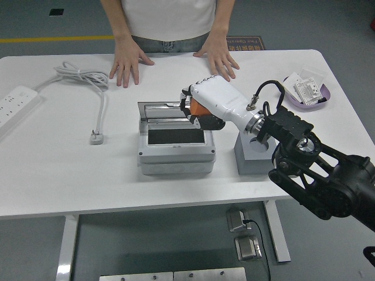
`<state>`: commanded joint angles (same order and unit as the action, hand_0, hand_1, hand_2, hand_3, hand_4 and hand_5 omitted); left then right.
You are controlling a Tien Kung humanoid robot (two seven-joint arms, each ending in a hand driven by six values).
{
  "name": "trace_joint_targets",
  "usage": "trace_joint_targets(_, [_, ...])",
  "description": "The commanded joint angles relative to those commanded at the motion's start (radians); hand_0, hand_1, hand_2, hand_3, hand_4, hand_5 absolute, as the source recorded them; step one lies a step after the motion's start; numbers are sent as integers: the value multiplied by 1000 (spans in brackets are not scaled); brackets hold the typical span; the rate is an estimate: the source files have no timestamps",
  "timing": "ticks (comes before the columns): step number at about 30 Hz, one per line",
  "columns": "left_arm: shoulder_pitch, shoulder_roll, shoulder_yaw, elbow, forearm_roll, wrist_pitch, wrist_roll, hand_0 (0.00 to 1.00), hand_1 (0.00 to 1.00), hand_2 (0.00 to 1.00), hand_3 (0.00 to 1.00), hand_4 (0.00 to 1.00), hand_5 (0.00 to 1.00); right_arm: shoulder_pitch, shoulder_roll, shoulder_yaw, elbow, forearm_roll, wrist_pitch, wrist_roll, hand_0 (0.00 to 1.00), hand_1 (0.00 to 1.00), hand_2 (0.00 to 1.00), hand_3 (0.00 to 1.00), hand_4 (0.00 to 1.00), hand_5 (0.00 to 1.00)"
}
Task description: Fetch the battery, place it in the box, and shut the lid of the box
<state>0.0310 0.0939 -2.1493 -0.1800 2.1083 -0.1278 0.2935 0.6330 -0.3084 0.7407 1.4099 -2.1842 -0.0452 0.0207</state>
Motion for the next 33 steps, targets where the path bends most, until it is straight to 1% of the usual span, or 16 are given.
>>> trace_joint_targets(6, [-2,3,0,0,4,-1,0,641,662,717,838,883,653,42,30,-49,-50,-10,3,-2,73,228,275,278,70,2])
trace_joint_targets(12, [-5,6,-1,0,8,-1,1,641,662,717,838,883,652,73,65,-46,-113,-7,0,-1,73,227,275,277,66,2])
trace_joint_targets(17, [-8,7,1,0,9,-2,1,641,662,717,838,883,652,83,83,-48,-147,-5,-7,1,73,227,275,277,66,2])
trace_joint_targets(26, [-6,6,-4,0,14,-2,3,641,662,717,838,884,653,82,93,-55,-165,-8,-7,-1,73,226,274,277,64,2])
trace_joint_targets(33, [-6,5,-4,0,12,-2,3,641,663,717,837,884,652,90,81,-54,-158,-6,-3,-2,73,226,272,276,64,2])
